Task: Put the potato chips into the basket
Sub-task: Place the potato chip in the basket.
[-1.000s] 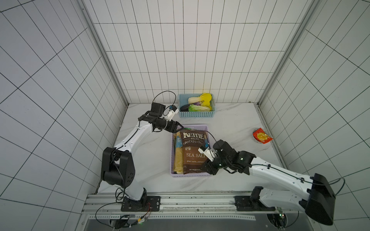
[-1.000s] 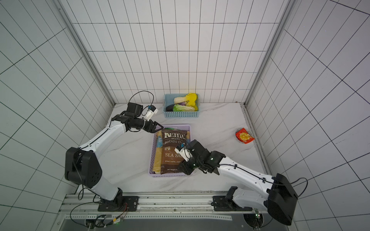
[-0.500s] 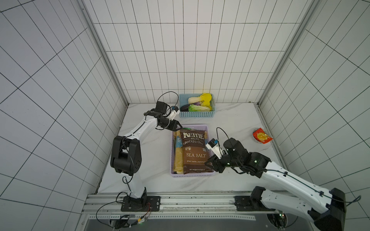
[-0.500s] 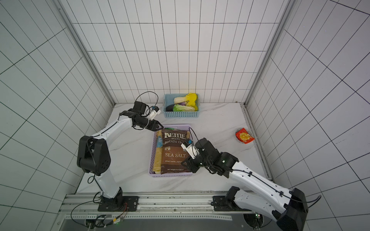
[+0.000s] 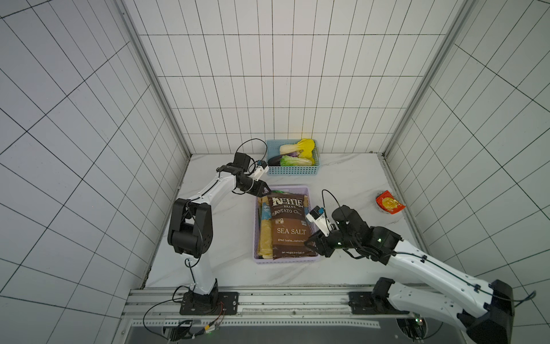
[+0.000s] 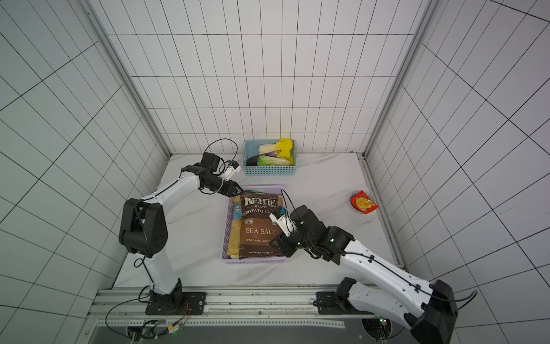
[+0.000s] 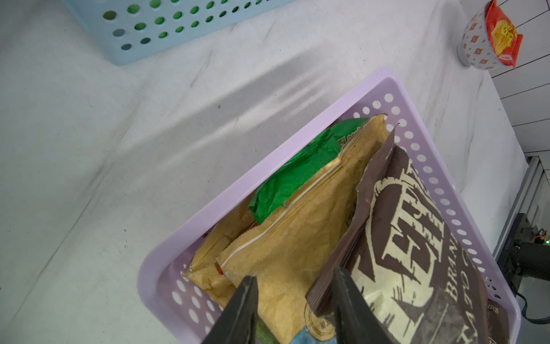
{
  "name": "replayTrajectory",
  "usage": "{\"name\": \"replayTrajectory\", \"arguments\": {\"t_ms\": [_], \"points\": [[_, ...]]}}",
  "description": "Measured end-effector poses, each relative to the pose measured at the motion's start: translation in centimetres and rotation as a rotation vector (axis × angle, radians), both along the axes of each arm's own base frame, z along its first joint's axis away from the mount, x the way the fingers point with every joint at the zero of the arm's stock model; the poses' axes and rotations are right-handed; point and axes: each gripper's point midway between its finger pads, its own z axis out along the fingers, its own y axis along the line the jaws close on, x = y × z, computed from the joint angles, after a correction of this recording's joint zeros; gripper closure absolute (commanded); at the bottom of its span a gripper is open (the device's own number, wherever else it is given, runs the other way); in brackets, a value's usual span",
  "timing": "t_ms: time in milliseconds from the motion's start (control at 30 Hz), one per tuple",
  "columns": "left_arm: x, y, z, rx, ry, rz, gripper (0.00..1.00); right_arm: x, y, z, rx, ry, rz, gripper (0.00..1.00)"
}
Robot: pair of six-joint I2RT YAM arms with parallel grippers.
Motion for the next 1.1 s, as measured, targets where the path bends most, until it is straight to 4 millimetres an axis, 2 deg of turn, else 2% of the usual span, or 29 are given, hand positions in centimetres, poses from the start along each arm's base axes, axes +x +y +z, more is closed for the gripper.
{"name": "replayTrajectory", "arguments": {"t_ms": [233, 367, 600, 633, 767, 800, 1100], "points": [[-0.2, -0.5, -0.1, -0.026, 0.015, -0.019, 0.63, 0.1, 0.2, -0.4, -0.005, 0.013, -0.001, 0.65], [-0.1, -1.0, -0.1, -0.049, 0.023, -0.036, 0.71, 0.1, 0.3, -0.8, -0.012, 0.023, -0.004, 0.65], [-0.3, -1.2, -0.7, -0.062, 0.050, -0.048, 0.72, 0.2, 0.1, -0.9, -0.014, 0.029, -0.013, 0.65], [-0.3, -1.3, -0.7, -0.063, 0.050, -0.049, 0.74, 0.2, 0.1, -1.0, -0.015, 0.030, -0.013, 0.65], [-0.2, -1.3, -0.6, -0.065, 0.048, -0.052, 0.97, 0.2, 0.1, -1.0, -0.014, 0.032, -0.013, 0.66], [-0.2, -1.3, -0.6, -0.065, 0.046, -0.053, 1.00, 0.2, 0.1, -1.0, -0.014, 0.032, -0.013, 0.66], [0.8, -1.5, 0.7, -0.069, 0.002, -0.052, 1.00, 0.1, 0.0, -1.3, -0.020, 0.038, -0.015, 0.66]]}}
